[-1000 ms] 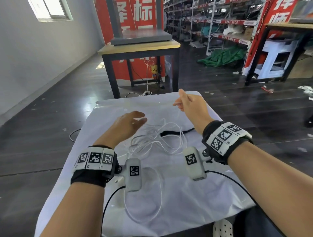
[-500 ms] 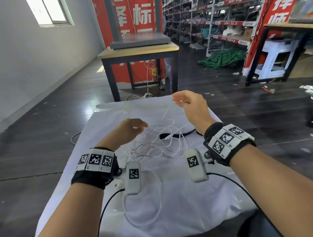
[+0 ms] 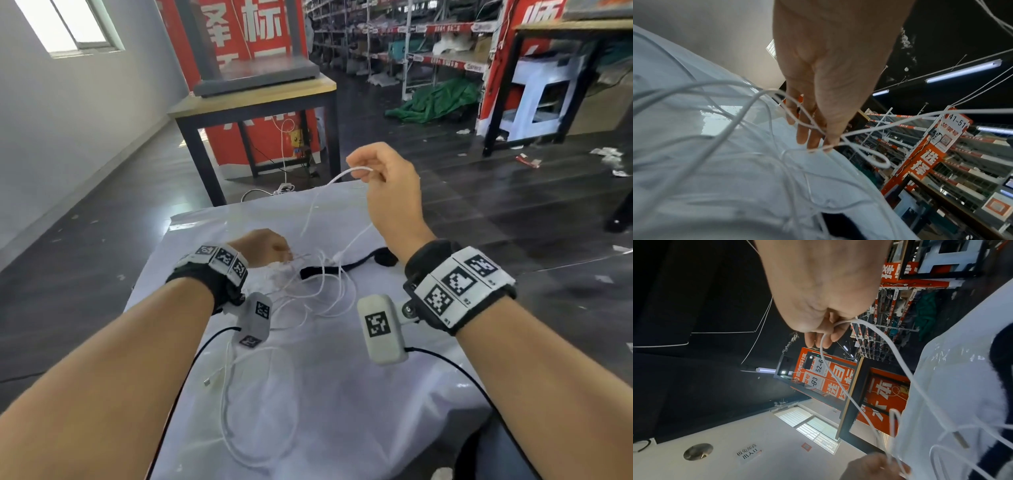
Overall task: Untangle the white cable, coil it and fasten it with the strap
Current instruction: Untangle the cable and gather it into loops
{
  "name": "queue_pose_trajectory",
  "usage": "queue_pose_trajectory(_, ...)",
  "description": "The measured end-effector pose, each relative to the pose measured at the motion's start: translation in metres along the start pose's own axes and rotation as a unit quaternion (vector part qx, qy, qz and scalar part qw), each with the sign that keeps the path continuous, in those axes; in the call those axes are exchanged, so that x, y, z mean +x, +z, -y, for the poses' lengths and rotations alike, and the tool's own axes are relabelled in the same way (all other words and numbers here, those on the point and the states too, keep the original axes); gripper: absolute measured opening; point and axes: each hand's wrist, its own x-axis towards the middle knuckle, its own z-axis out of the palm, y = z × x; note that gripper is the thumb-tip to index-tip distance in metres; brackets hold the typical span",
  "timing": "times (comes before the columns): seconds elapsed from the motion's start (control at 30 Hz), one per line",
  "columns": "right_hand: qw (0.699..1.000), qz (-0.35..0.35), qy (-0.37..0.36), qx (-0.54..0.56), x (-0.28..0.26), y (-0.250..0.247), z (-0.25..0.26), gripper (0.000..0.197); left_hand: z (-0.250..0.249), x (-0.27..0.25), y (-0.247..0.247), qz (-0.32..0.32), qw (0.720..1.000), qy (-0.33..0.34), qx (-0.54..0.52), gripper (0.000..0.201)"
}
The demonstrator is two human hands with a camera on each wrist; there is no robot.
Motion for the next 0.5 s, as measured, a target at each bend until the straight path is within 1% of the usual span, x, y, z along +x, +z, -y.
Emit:
queue_pose_trajectory(0.07, 1.0, -0.011, 0.02, 0.007, 0.0, -0.003, -0.005, 0.047, 0.001, -0.001, -0.004, -0.059, 0.993, -0.029, -0.095, 0.022)
queue_pose_trajectory(0.1, 1.0, -0.01, 0.029, 0.006, -0.001, -0.003, -0.007, 0.047, 0.001, -0.003, -0.008, -0.1, 0.98, -0.058, -0.163, 0.021)
queue_pose_trajectory(0.13, 0.999, -0.005, 0.036, 0.0, -0.003, -0.001, -0.01, 0.046, 0.001, -0.006, -0.013, -0.148, 0.956, -0.085, -0.239, 0.019)
queue_pose_trajectory(0.17, 0.999, 0.002, 0.042, -0.008, -0.005, 0.001, -0.013, 0.045, 0.001, -0.01, -0.018, -0.197, 0.926, -0.107, -0.304, 0.018)
queue_pose_trajectory(0.2, 0.999, 0.008, 0.051, -0.014, -0.007, 0.004, -0.016, 0.044, 0.0, -0.016, -0.023, -0.233, 0.899, -0.12, -0.35, 0.017)
queue_pose_trajectory(0.23, 0.998, 0.016, 0.062, -0.016, -0.009, 0.006, -0.019, 0.042, -0.002, -0.022, -0.029, -0.243, 0.88, -0.124, -0.388, 0.018)
queue_pose_trajectory(0.33, 0.995, 0.042, 0.09, -0.013, -0.015, 0.012, -0.025, 0.037, -0.013, -0.039, -0.04, -0.219, 0.823, -0.129, -0.509, 0.012)
queue_pose_trajectory(0.37, 0.994, 0.052, 0.097, -0.008, -0.016, 0.013, -0.026, 0.037, -0.015, -0.044, -0.042, -0.222, 0.806, -0.127, -0.534, 0.009)
queue_pose_trajectory(0.43, 0.991, 0.079, 0.111, 0.006, -0.019, 0.016, -0.026, 0.036, -0.017, -0.052, -0.04, -0.246, 0.778, -0.111, -0.567, 0.015)
queue_pose_trajectory(0.5, 0.986, 0.11, 0.122, 0.005, -0.021, 0.019, -0.024, 0.033, -0.017, -0.056, -0.032, -0.268, 0.763, -0.101, -0.579, 0.019)
